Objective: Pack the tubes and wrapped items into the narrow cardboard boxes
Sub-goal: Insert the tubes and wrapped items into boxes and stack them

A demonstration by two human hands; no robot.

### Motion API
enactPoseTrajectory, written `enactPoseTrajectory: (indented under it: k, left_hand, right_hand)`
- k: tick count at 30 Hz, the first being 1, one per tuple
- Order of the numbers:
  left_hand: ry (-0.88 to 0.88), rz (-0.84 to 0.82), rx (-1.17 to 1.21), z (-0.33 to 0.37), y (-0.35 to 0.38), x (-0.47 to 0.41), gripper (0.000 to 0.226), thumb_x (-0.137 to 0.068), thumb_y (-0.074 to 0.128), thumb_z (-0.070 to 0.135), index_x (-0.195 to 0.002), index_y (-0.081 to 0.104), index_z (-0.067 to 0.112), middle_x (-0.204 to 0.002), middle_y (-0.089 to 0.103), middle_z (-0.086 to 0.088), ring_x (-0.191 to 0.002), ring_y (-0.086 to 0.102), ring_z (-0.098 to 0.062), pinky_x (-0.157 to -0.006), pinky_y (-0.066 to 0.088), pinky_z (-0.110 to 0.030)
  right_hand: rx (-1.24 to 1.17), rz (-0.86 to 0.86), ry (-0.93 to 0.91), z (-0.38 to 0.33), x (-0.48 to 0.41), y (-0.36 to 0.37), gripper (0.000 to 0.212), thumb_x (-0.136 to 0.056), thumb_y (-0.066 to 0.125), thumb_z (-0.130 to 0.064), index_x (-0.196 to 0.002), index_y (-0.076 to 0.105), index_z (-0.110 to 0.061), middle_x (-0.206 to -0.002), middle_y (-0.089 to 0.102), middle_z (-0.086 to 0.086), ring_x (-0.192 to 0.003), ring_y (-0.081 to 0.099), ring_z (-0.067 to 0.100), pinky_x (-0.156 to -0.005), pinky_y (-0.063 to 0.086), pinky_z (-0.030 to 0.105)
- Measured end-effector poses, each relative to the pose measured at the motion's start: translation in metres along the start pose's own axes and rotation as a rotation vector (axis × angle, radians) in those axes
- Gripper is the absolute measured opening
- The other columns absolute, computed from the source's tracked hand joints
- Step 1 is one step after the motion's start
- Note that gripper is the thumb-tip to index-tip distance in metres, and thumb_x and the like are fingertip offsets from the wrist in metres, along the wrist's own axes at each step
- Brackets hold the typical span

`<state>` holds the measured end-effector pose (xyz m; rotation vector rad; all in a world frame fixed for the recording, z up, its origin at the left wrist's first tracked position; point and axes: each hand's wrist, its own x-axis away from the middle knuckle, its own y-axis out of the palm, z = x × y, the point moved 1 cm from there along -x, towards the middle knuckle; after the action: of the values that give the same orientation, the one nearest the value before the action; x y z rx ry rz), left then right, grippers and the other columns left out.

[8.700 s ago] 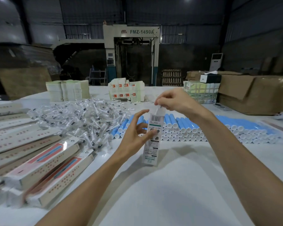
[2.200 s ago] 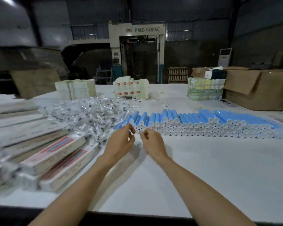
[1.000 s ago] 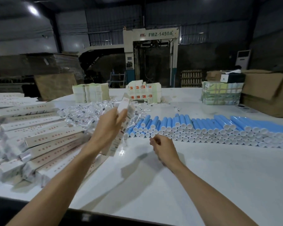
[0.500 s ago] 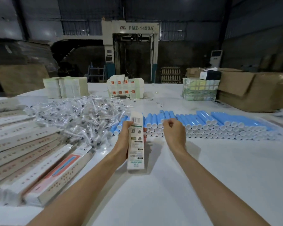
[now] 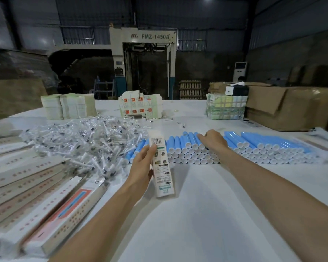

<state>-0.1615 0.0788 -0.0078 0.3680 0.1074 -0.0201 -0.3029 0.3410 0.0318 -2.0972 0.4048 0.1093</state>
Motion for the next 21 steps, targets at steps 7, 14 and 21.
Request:
enactPoseTrajectory:
  k: [7,14,21]
  left_hand:
    - [0.083,0.043,-0.102,0.0,-0.002,-0.005,0.02,-0.108,0.064,0.029,-0.119,0.077,0.017,-0.11,0.082,-0.005,-0.096,0.077,-0.015,-0.088,0.058,-0.035]
    - [0.106,0.081,-0.006,0.001,-0.002,-0.004,0.041,-0.104,0.071,0.021,-0.141,0.058,0.03,-0.107,0.082,-0.009,-0.096,0.08,-0.019,-0.08,0.062,-0.035]
    - [0.2,-0.024,-0.134,0.005,0.001,0.003,0.054,-0.104,0.071,0.026,-0.141,0.051,0.058,-0.116,0.079,-0.014,-0.11,0.077,-0.027,-0.085,0.065,-0.044]
  right_hand:
    - [0.128,-0.104,-0.027,-0.019,-0.007,-0.012,0.031,-0.094,0.061,-0.036,-0.077,0.053,-0.011,-0.077,0.061,0.007,-0.068,0.058,0.027,-0.062,0.041,0.031]
    - [0.159,-0.108,-0.076,-0.027,-0.01,-0.014,0.036,-0.096,0.066,-0.033,-0.076,0.045,-0.012,-0.078,0.052,0.006,-0.08,0.057,0.03,-0.059,0.039,0.032]
    - [-0.106,0.021,-0.021,-0.009,-0.005,-0.024,0.043,-0.099,0.063,-0.028,-0.067,0.041,-0.01,-0.066,0.046,0.007,-0.058,0.044,0.024,-0.053,0.03,0.033]
